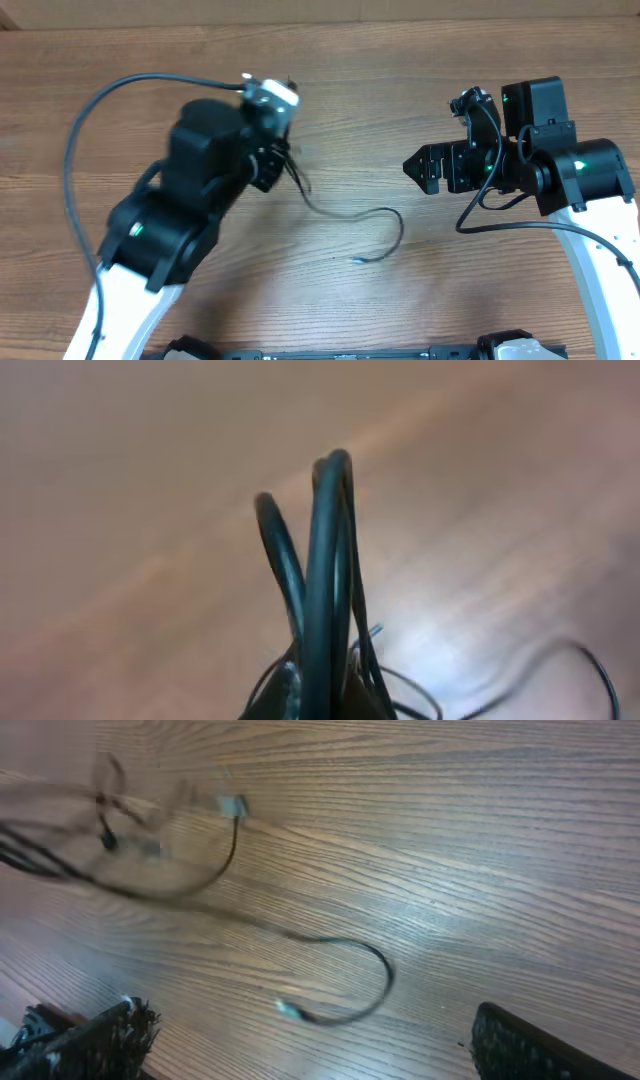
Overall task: Untangle cables
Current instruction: 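Lower the bundle with the left gripper, release it, and retract left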
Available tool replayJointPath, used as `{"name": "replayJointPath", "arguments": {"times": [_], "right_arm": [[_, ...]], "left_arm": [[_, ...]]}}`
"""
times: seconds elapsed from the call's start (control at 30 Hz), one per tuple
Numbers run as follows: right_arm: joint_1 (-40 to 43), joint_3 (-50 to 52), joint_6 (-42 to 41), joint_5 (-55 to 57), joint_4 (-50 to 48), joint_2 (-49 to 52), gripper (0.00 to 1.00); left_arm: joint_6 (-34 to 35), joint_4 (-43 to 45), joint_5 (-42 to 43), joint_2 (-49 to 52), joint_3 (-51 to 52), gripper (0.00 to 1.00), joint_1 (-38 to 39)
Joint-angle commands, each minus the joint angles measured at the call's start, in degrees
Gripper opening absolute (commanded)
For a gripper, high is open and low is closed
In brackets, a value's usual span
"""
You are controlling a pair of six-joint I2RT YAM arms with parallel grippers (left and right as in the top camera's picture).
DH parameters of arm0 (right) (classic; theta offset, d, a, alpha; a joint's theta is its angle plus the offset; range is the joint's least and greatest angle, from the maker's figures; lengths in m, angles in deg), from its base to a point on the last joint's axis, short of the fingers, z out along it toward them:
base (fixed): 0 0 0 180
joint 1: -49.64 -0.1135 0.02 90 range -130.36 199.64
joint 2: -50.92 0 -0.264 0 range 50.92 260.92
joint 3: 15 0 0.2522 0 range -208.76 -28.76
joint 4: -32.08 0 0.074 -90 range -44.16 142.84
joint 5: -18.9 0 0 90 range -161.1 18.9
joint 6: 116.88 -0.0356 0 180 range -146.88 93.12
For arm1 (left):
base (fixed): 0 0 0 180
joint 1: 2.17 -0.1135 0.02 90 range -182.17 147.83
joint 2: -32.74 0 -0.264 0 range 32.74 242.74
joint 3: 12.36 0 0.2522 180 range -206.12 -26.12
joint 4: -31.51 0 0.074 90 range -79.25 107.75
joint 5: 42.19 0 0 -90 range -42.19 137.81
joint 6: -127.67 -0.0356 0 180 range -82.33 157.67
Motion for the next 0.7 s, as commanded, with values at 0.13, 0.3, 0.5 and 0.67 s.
{"name": "replayJointPath", "arguments": {"times": [0.13,0.3,0.5,0.67], "right_arm": [[0.22,-1.66,-1.33,0.52,-0.09,-1.14,1.00],[0.22,-1.66,-1.31,0.52,-0.04,-1.14,1.00],[0.20,-1.60,-1.31,0.44,0.57,-1.11,1.00],[0.20,-1.60,-1.31,-3.04,1.64,-1.07,1.00]], "left_arm": [[10.25,-5.55,13.38,8.37,-0.59,0.55,-0.22],[11.52,-8.11,12.98,10.32,-0.59,0.61,-0.24],[20.63,-11.08,5.44,10.38,-0.59,0.85,-0.87],[26.93,-13.88,5.11,10.38,-0.59,0.88,-6.19]]}}
